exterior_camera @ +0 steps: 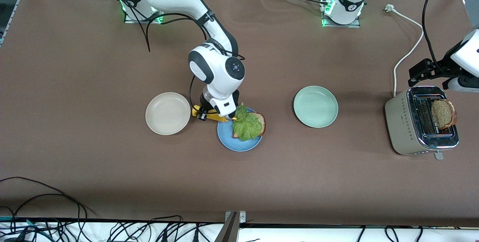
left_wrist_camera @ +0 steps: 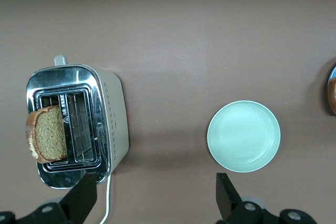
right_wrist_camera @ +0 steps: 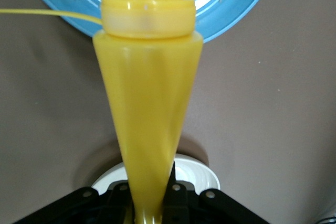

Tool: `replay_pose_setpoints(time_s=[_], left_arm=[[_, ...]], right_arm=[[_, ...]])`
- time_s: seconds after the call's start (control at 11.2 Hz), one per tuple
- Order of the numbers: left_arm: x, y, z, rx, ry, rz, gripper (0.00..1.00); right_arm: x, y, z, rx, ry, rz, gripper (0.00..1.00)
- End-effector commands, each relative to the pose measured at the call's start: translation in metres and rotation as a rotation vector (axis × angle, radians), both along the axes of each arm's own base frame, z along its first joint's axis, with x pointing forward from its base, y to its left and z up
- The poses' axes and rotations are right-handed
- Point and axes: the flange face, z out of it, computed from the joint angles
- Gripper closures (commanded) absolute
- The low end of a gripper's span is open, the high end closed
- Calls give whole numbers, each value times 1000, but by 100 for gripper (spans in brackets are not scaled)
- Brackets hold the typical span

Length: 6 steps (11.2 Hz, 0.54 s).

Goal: Make sandwich in blue plate with both arms

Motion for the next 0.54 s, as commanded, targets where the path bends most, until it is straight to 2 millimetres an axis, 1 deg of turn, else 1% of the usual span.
replay_pose_setpoints(time_s=[0.0,0.27,0.45], left_arm=[[3,5,5,-17,-9,-5,0],[3,4,6,-28,-11,-1,0],[3,3,6,-36,-11,-2,0]], right_arm=[[-3,19,-6,-70,-57,6,100],[-6,21,-12,-106,-75,15,100],[-5,20,-12,-110,-76,18,100]])
